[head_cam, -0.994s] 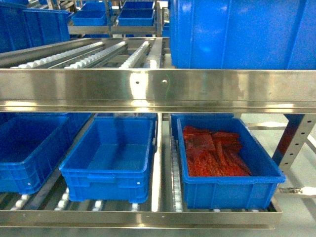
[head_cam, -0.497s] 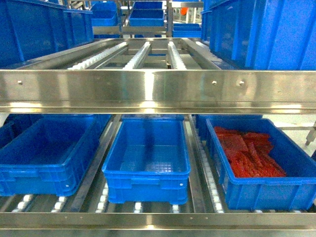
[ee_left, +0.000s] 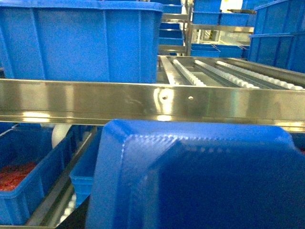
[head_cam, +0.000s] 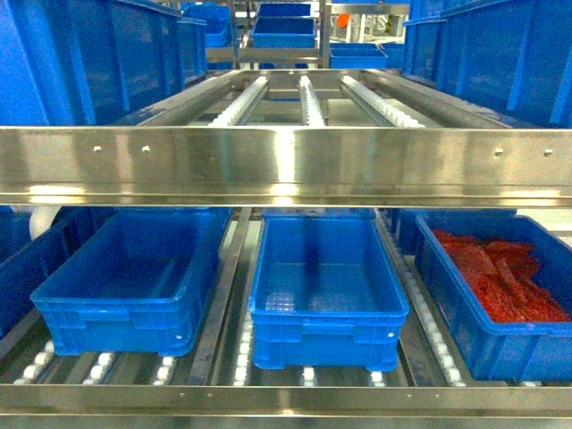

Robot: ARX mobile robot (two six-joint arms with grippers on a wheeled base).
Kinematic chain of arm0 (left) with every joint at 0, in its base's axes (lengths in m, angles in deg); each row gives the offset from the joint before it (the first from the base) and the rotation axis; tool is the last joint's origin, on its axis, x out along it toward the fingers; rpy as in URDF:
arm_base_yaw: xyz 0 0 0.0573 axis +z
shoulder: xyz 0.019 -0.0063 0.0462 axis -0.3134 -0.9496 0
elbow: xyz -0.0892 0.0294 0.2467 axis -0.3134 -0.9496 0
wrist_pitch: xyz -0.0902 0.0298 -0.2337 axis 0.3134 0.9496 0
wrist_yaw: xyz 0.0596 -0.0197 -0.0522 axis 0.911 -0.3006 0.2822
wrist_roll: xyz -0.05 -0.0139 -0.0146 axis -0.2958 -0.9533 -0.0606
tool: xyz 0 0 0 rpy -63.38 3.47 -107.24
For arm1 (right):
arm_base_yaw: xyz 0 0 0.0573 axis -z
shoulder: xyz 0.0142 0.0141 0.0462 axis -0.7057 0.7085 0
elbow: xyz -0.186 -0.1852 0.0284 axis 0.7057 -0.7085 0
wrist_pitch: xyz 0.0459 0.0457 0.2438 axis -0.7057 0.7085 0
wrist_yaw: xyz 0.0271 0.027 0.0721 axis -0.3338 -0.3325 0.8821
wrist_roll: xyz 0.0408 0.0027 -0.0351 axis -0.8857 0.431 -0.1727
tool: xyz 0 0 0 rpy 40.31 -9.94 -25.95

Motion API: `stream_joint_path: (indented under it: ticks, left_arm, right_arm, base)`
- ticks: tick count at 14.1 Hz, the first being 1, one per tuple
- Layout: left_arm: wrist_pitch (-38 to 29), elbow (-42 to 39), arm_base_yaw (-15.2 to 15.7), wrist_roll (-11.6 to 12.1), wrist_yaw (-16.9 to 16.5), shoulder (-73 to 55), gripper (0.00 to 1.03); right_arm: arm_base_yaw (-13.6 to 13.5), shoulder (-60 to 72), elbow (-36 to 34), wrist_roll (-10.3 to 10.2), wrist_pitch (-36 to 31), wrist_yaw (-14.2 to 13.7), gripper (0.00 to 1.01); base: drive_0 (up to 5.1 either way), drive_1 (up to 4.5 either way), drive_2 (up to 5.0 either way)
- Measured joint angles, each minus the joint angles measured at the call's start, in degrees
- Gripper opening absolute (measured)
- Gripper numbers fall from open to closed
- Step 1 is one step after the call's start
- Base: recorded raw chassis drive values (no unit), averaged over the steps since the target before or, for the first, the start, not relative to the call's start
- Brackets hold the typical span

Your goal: Sort blue parts and orange caps into right shelf containers

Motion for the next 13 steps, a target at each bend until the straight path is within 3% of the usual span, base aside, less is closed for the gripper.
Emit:
stream_joint_path:
  ticks: [10, 13]
  left_arm:
    - [-0.17, 0.00, 0.00, 0.00, 0.04, 0.00, 0.43]
    - [0.09, 0.00, -0.04, -0.02, 0.46, 0.00, 0.43]
  right_arm:
    - [0.00, 0.00, 0.00, 0.00, -0.26, -0.02, 0.42]
    - [0.00, 0.00, 0.00, 0.00, -0.17, 0.31, 0.42]
  base:
    - [-4.9, 2.52, 2.5]
    - [0.0, 0.00, 0.0]
